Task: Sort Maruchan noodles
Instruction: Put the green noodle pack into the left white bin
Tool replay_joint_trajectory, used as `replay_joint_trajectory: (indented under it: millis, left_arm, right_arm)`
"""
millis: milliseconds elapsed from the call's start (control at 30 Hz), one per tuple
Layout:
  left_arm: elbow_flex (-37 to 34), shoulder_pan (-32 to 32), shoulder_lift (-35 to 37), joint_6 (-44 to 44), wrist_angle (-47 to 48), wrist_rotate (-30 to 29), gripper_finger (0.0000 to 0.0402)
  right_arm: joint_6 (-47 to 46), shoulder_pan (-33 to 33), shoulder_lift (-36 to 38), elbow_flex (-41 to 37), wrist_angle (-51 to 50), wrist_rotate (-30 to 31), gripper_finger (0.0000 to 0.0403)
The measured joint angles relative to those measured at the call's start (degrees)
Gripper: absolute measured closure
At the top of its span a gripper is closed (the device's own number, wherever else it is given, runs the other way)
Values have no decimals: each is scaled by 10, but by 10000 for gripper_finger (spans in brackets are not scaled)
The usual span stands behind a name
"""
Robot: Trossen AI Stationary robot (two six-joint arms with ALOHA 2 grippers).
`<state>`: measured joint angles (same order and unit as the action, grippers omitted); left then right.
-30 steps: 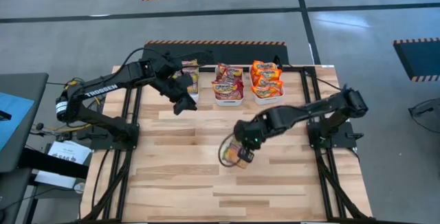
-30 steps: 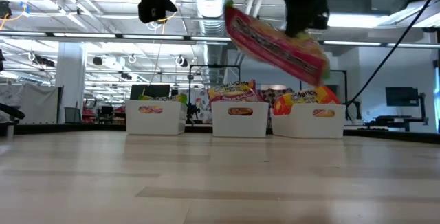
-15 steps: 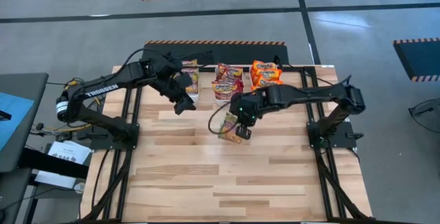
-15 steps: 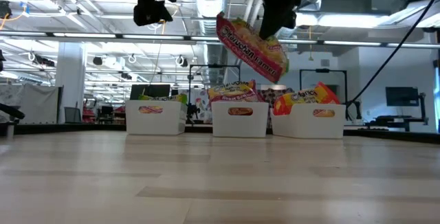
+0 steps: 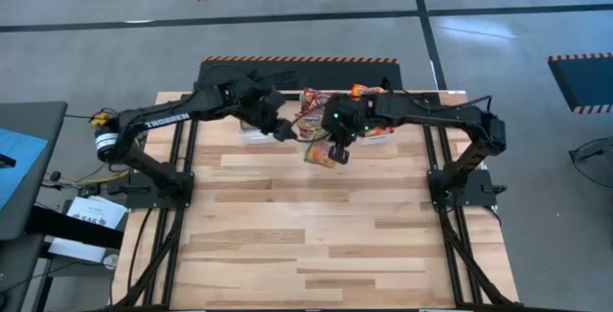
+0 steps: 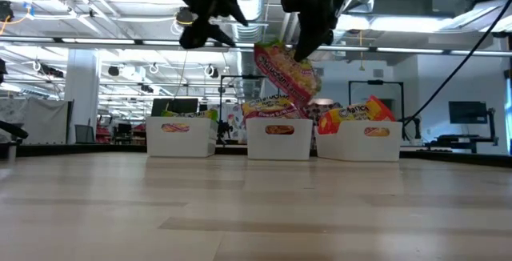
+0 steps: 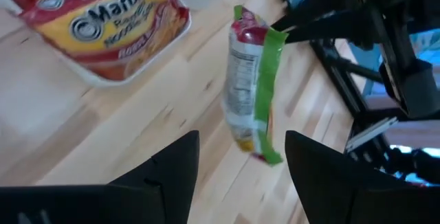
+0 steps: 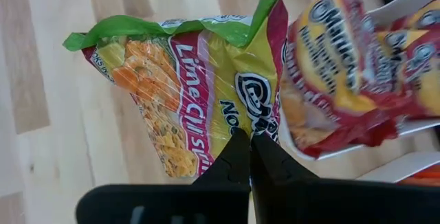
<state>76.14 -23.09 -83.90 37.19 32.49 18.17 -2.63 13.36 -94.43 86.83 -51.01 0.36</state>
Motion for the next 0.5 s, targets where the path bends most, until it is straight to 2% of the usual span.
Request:
replay_joint_trajectory:
  millis: [300,500]
  left_arm:
    - [0,0,-61,31,-85,1,201]
    - [0,0,-94,41,-148,24,201]
  right_arm:
    - [44,29,0,0,20,0,395]
    - [62,33,0,0,22,-1,394]
